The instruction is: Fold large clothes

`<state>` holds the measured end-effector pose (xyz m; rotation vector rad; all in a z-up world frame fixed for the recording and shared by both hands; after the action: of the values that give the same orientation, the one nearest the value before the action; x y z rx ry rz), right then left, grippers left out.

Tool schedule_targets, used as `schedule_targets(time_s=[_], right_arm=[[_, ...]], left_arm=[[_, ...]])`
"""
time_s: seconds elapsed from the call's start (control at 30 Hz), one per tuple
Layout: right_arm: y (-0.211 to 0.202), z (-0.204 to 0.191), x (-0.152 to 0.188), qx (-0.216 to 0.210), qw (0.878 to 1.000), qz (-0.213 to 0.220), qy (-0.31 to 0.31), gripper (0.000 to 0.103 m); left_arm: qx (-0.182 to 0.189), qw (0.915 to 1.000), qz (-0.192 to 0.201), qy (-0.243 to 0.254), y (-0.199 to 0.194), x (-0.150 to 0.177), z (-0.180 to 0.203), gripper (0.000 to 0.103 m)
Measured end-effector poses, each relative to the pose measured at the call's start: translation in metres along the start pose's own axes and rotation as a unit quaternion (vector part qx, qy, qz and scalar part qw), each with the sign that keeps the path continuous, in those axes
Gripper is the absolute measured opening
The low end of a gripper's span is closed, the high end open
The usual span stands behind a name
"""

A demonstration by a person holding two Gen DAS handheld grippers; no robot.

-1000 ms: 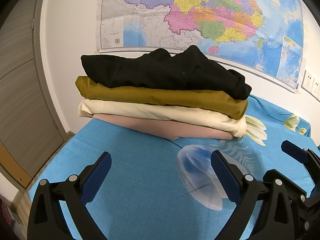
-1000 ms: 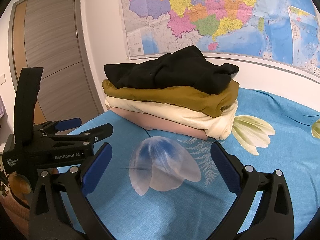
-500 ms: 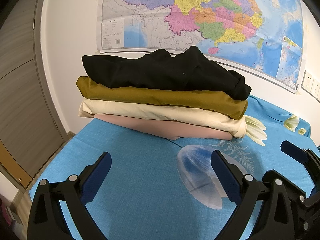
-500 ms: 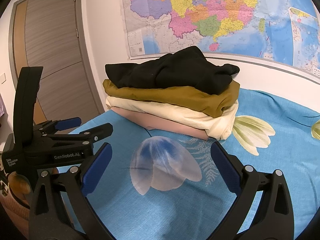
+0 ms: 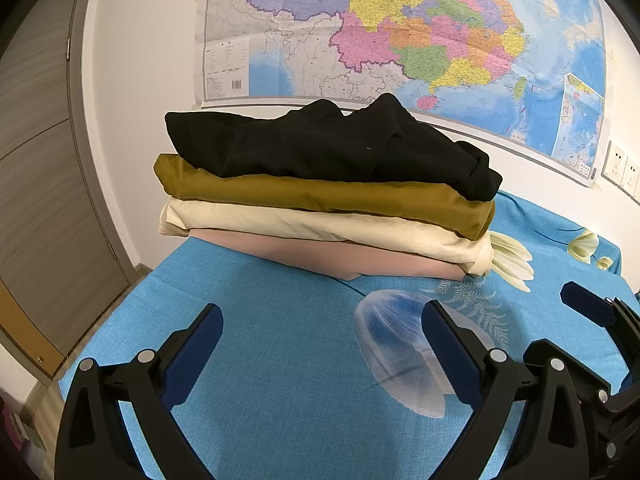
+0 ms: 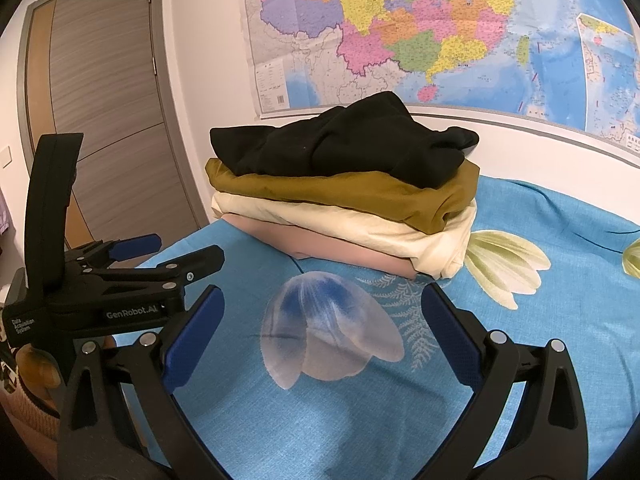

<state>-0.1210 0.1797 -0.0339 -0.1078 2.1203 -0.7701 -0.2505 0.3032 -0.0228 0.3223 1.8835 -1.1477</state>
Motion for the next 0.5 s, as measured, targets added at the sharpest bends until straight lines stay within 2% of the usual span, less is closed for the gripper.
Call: schedule_targets(time_s=[0.3, 0.5], right_arm=[[-0.0004, 0.0008, 0.0006, -0.001, 1.0, -0.001, 0.0, 0.097], [0.0003, 0.0038, 0.0023, 0.004, 1.0, -0.001, 0.004, 0.097]], left_arm=[[0.003, 0.9999, 0.009, 0.008, -0.0005, -0.0012, 0.0018, 0.096], [0.016, 0.9998, -0.009, 0.0, 0.008, 0.0046, 0.0043, 0.096]])
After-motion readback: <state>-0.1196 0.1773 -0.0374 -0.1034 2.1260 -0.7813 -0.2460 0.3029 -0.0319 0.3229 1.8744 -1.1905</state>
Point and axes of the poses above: each gripper's, at about its wrist camera, not at the fingertips, and y roughly the way its jaws point, z to its right, x to its underside, the point moved 8 cm from there along y, roughly the way its jaws point, and after that the axes turned 15 degrees about y, right-handed, at the moved point
